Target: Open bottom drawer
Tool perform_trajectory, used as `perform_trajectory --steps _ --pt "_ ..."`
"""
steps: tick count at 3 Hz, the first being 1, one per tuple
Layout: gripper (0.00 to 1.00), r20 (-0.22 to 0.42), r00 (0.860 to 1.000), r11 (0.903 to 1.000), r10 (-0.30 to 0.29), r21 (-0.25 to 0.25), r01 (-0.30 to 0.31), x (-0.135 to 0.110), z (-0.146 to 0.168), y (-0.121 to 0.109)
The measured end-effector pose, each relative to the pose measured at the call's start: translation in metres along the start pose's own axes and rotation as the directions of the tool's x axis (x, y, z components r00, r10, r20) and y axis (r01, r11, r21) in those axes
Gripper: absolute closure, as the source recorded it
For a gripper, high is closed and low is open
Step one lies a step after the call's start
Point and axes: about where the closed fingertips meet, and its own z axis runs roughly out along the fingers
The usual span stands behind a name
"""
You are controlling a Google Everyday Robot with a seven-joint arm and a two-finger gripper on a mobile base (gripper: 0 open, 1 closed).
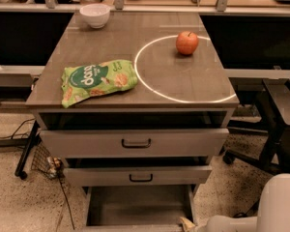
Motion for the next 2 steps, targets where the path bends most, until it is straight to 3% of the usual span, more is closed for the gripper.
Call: perform_trajectory --steps 1,2 --pt "0.10 0.000 1.000 1.0000 0.000 0.000 0.000 -0.0008 -0.0015 0.0001" --pt "0.29 0.000 1.000 1.0000 0.000 0.000 0.000 -0.0018 -0.0033 0.0001"
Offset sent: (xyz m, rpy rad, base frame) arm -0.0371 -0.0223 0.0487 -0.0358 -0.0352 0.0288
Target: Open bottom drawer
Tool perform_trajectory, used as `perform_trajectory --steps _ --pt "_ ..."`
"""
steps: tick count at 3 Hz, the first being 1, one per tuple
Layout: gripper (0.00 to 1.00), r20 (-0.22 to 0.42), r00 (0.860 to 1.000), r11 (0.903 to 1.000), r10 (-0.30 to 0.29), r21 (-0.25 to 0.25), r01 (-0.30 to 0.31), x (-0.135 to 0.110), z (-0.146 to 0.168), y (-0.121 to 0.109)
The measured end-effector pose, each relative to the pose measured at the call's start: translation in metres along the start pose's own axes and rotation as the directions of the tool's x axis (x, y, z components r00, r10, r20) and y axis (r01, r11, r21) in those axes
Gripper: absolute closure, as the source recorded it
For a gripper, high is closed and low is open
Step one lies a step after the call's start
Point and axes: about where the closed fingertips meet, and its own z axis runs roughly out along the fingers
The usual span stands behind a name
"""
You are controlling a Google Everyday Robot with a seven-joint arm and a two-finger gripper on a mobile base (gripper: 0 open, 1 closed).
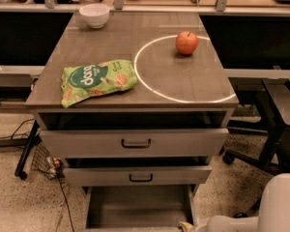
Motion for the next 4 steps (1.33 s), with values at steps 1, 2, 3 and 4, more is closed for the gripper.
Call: perform_trajectory --steps 1,2,3,4 --pt "0.30 0.000 1.000 1.0000 0.000 0.000 0.000 -0.003 -0.006 0.000" --pt "0.06 0.003 1.000 1.0000 -0.003 0.005 0.003 -0.005 -0.011 0.002" --pt "0.00 0.037 0.999 0.9967 -0.027 0.078 0.024 -0.024 -0.067 0.012" --pt "0.00 0.108 0.994 0.9896 -0.010 0.144 -0.006 -0.042 -0.112 0.007"
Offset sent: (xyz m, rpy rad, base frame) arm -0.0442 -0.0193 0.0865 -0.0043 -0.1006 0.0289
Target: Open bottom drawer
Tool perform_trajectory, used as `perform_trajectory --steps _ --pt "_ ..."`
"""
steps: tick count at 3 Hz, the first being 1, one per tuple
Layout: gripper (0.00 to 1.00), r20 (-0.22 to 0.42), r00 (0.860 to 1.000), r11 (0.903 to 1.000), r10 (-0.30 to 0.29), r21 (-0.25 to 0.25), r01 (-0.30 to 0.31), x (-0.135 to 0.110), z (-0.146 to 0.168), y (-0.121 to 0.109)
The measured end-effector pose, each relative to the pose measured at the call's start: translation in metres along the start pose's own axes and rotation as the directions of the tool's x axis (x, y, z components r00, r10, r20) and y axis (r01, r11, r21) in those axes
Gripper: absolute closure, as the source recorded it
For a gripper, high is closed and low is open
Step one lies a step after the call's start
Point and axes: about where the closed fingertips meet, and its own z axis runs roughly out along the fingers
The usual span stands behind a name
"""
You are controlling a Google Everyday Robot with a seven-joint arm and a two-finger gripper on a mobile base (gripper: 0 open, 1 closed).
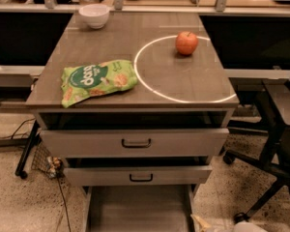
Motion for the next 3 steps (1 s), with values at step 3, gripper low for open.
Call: perform_trajectory --steps 3 --pt "0.00 0.061 0.998 0.9770 -0.007 0.213 -0.006 -0.010 -0.119 -0.058"
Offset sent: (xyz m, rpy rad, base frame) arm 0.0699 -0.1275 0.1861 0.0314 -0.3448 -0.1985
